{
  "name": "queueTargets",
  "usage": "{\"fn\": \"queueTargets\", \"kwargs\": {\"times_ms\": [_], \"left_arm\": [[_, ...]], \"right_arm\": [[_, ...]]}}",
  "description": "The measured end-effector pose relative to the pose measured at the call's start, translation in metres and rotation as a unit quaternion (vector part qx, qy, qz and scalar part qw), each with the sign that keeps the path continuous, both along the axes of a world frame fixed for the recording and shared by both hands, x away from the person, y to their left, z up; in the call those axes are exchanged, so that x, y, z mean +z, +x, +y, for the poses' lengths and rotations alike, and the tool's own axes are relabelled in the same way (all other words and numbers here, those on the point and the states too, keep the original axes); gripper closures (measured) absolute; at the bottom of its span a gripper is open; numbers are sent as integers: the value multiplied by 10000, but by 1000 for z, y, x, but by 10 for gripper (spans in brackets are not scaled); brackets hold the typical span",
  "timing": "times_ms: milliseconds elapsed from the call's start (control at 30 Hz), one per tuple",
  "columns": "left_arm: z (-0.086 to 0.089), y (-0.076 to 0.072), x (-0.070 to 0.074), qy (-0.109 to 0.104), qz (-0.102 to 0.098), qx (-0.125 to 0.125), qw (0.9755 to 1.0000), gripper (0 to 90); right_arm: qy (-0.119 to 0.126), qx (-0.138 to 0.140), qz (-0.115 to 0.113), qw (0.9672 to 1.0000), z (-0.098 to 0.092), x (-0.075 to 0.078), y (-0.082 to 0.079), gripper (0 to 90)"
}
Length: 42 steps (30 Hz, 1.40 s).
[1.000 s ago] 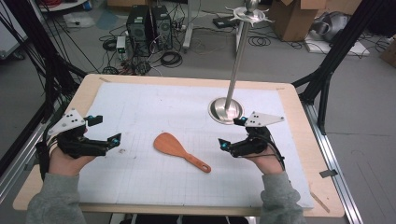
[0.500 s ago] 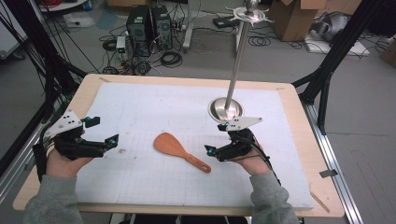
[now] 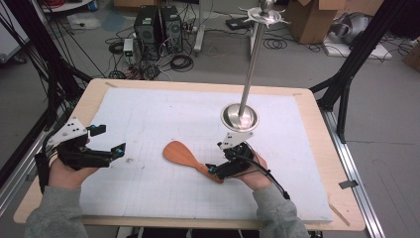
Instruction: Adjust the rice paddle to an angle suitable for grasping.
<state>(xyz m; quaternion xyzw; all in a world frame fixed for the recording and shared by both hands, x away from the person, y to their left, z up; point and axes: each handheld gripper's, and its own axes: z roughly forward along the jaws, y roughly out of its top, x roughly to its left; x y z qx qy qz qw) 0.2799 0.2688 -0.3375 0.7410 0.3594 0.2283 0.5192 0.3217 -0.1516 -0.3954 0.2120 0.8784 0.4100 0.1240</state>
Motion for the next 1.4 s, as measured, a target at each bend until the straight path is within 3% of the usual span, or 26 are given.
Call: {"fn": "queueTargets", "kwargs": {"times_ms": [467, 733, 1033, 1333, 1400], "left_arm": [[0, 0, 0, 11, 3, -18, 10000, 65], [1, 0, -1, 32, 9, -2, 10000, 65], [-1, 0, -1, 65, 43, -21, 10000, 65], [0, 1, -3, 100, 78, -17, 9999, 65], [-1, 0, -3, 110, 81, -35, 9999, 66]], "right_arm": [[-185, 5, 234, 9996, 18, -17, -1, 204], [-278, 40, 453, 9986, 24, -28, 2, 350], [-441, 75, 571, 9974, 29, -37, 4, 401], [-413, 64, 662, 9969, 33, -42, 6, 448], [-406, 70, 608, 9973, 32, -42, 6, 501]]}}
